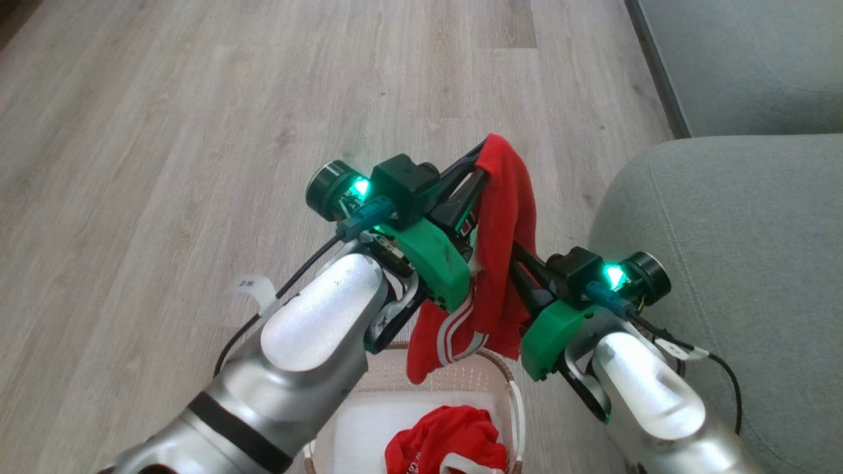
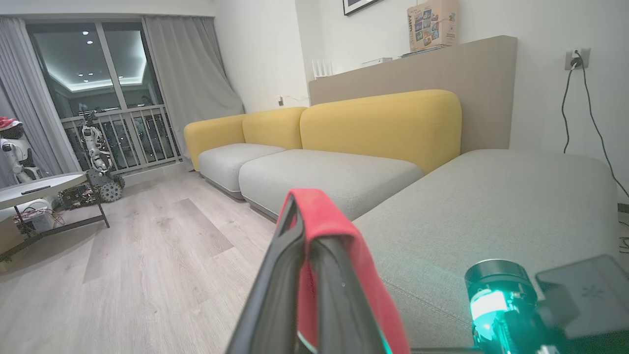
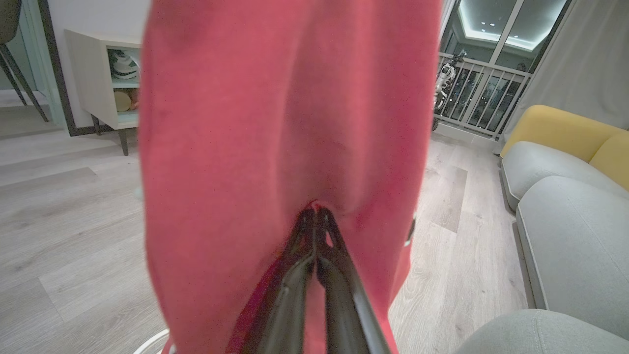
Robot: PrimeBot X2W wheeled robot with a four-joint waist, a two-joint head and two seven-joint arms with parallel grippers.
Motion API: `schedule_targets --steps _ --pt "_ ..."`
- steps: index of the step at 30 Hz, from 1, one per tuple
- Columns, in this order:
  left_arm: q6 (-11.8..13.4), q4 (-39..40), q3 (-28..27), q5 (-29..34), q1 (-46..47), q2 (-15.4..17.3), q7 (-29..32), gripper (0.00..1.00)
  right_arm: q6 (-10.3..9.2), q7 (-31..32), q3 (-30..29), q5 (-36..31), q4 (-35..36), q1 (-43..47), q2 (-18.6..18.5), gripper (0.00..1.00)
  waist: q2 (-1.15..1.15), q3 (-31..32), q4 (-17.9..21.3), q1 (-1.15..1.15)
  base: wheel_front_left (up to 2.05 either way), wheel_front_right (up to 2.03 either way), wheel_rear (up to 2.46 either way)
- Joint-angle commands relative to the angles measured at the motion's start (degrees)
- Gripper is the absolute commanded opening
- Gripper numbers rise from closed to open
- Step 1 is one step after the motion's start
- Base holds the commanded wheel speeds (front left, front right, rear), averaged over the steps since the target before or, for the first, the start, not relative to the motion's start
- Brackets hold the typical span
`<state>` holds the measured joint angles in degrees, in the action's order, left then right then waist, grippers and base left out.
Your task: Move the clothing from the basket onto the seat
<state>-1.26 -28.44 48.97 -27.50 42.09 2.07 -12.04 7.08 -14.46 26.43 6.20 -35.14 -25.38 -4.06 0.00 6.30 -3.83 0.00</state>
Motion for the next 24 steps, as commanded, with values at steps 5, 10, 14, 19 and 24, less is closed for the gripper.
schedule_targets --steps 5,10,14,19,24 --pt "0.8 0.2 -2.7 -0.9 3.5 1.4 -0.8 0.0 0.41 -0.5 0.0 0.7 2.4 -1.9 0.7 0.0 0.0 -0.5 0.7 0.0 0.0 0.0 0.0" --pt "1.3 -1.0 -3.3 -1.5 2.9 2.1 -1.2 0.0 0.41 -0.5 -1.3 0.6 3.8 -1.1 0.1 0.0 0.0 -0.9 1.5 0.0 0.0 0.0 0.0" --pt "1.5 -1.9 -3.9 -1.8 2.9 2.3 -1.6 0.0 0.41 -0.5 -2.2 0.5 4.3 -0.1 -0.2 0.0 0.0 -1.3 2.1 0.0 0.0 0.0 0.0" --pt "1.8 -2.3 -4.4 -2.1 3.0 2.6 -1.9 0.0 0.41 -0.5 -3.9 0.6 5.8 1.2 -0.2 1.0 0.0 -1.6 2.5 0.0 0.0 0.0 0.0" --pt "2.2 -3.1 -5.2 -2.4 2.7 3.1 -2.2 0.0 0.41 -0.5 -6.9 0.2 8.7 3.6 0.0 1.0 0.0 -1.9 3.2 0.0 0.0 0.0 0.0"
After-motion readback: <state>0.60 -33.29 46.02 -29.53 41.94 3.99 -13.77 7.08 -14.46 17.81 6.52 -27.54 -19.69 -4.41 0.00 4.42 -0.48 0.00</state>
